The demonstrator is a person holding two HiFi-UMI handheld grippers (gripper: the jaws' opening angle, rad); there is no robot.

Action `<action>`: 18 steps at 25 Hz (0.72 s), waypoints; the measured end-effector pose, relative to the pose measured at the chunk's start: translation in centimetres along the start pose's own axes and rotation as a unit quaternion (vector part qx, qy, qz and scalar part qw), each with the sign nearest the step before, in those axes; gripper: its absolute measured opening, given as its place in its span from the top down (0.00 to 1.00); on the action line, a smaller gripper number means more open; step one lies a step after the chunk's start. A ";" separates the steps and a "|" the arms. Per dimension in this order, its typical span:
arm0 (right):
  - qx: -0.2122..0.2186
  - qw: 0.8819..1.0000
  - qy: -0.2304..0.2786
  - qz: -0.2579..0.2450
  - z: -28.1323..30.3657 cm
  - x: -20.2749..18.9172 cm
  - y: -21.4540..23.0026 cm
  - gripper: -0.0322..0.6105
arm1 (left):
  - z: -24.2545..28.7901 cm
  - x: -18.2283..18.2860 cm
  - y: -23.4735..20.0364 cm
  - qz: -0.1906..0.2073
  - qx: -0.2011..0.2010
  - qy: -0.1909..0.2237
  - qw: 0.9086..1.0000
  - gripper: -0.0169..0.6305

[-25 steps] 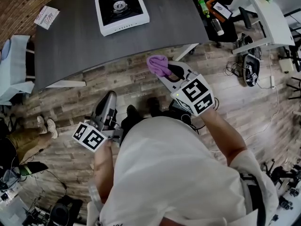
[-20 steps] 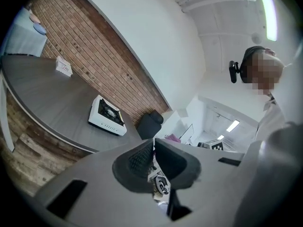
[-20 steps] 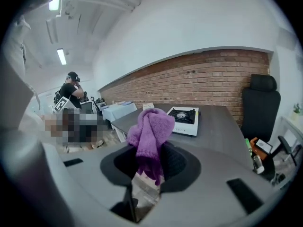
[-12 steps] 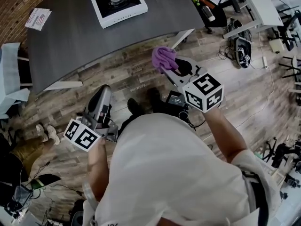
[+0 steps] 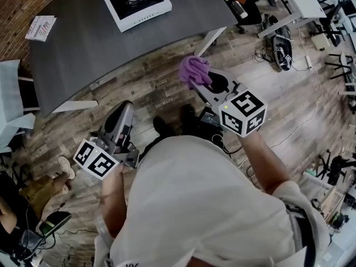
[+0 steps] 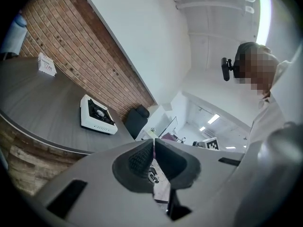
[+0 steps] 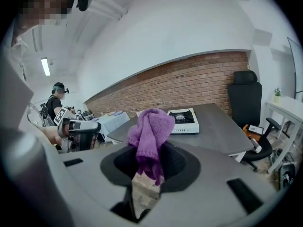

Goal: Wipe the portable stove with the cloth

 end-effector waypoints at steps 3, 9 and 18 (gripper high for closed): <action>0.003 1.000 0.005 0.001 -0.3 0.1 -0.1 0.78 | 0.2 0.2 0.5 0.005 -0.003 0.006 1.000 0.95; 0.020 1.000 0.016 -0.006 -0.4 1.8 0.6 0.78 | 2.0 0.3 1.7 0.008 -0.007 0.024 1.000 0.95; 0.030 0.999 0.022 -0.006 -1.0 2.1 3.1 0.78 | 4.1 -1.3 3.0 0.013 -0.003 0.029 0.999 0.95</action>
Point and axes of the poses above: the fingertips, and each gripper's own axes: z forward along the fingers, y to its right, x out of its top, the point moved 4 cm from there along -z, backward along the fingers, and after that the axes turned 13 degrees about y, right-handed, at the moved point
